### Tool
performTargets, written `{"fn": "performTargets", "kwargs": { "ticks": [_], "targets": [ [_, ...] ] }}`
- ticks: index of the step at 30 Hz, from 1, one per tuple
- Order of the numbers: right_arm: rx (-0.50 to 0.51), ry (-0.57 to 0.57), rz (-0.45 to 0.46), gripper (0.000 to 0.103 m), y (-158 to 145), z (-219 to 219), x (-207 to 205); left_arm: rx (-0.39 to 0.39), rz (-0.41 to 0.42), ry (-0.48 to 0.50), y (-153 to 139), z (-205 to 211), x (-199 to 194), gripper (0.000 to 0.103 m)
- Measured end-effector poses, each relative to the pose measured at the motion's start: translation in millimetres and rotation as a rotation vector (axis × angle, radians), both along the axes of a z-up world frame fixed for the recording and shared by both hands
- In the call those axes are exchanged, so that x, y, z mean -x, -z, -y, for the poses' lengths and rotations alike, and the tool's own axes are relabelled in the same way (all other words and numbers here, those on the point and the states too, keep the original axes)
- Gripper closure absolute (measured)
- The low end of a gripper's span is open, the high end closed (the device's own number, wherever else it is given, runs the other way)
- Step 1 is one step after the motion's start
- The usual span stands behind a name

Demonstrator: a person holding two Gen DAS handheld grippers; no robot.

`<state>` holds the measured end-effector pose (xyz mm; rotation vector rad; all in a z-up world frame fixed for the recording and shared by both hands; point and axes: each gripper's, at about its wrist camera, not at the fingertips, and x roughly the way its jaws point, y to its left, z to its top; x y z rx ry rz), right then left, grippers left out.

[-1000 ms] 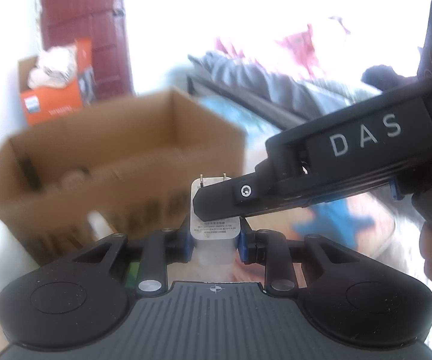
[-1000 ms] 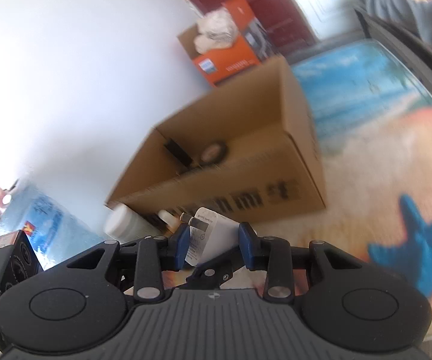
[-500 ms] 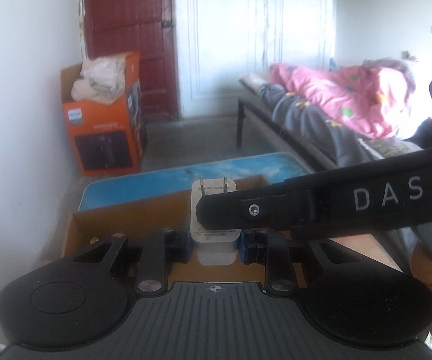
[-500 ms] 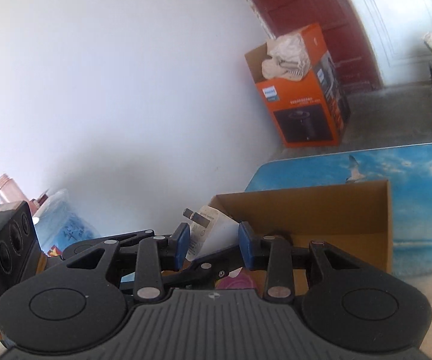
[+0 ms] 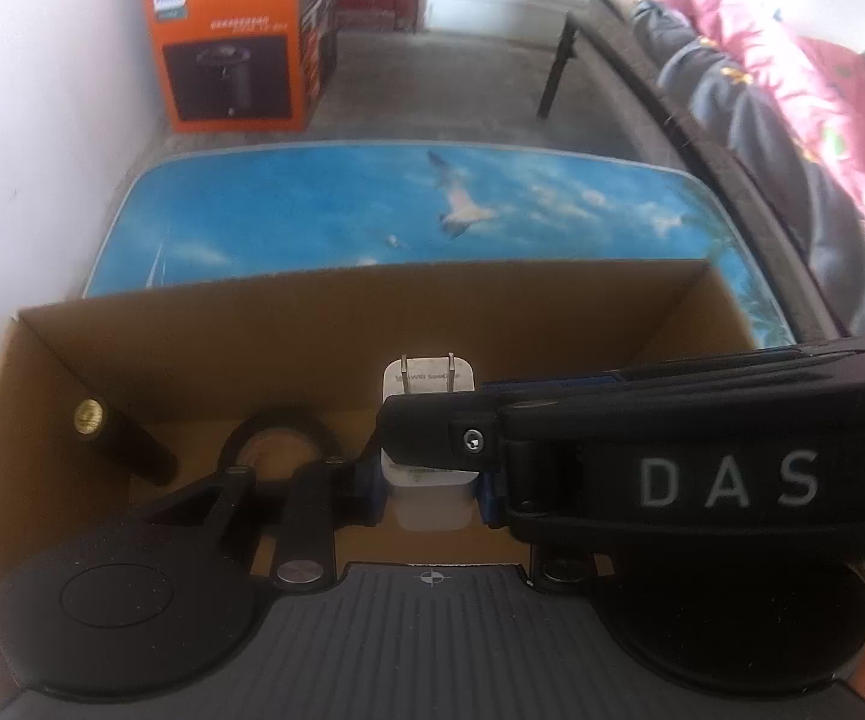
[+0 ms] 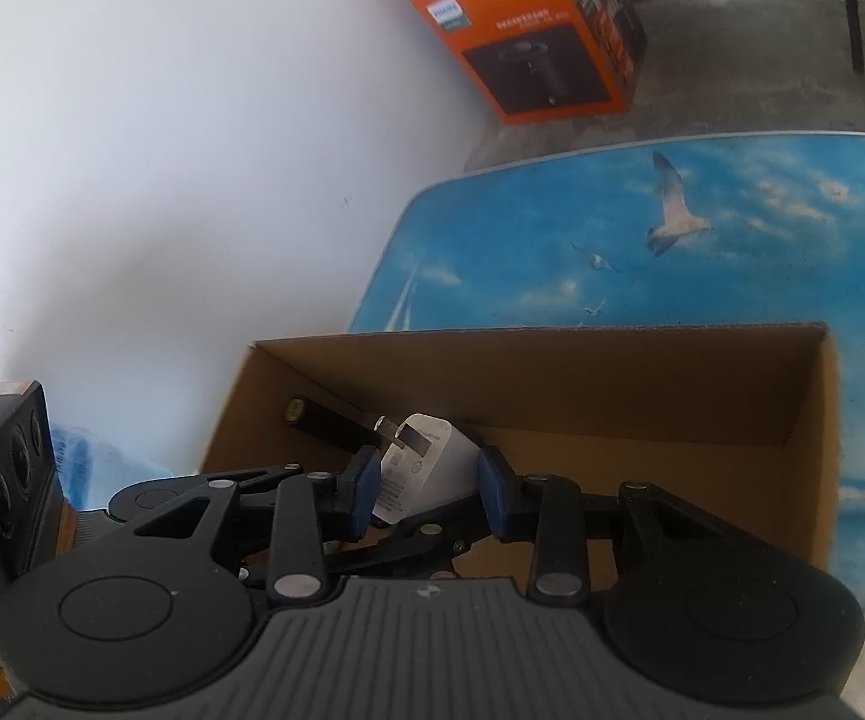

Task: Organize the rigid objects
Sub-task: 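Carry the white charger into the box and open the right tool, then move the right tool back toward the green dropper bottle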

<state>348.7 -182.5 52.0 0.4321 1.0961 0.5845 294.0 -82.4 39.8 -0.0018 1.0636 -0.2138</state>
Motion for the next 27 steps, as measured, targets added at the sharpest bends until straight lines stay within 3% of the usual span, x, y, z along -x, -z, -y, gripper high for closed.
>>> {"fn": "performTargets", "kwargs": {
  "ticks": [12, 14, 16, 18, 20, 24, 27],
  "targets": [
    [0.099, -0.040, -0.060, 0.064, 34, -23, -33, -0.007, -0.121, -0.052, 33, -7, -28, 0.074],
    [0.105, -0.035, -0.058, 0.064, 34, -24, -34, 0.000, -0.122, -0.048, 34, -6, -28, 0.069],
    [0.097, -0.030, -0.042, 0.064, 31, -23, -32, 0.001, -0.109, -0.036, 30, -5, -26, 0.064],
    [0.088, -0.023, -0.022, 0.064, 27, -20, -32, -0.006, -0.083, -0.025, 23, -3, -21, 0.049],
    [0.085, -0.014, 0.002, 0.064, 18, -18, -28, -0.005, -0.050, -0.014, 14, -1, -15, 0.043],
    [0.062, 0.010, 0.087, 0.063, -15, -4, -6, 0.023, 0.012, 0.024, -11, -5, 4, 0.030],
    [-0.008, 0.045, 0.172, 0.061, -50, 19, 27, -0.010, 0.102, 0.069, -37, -3, 24, 0.022]
  ]
}}
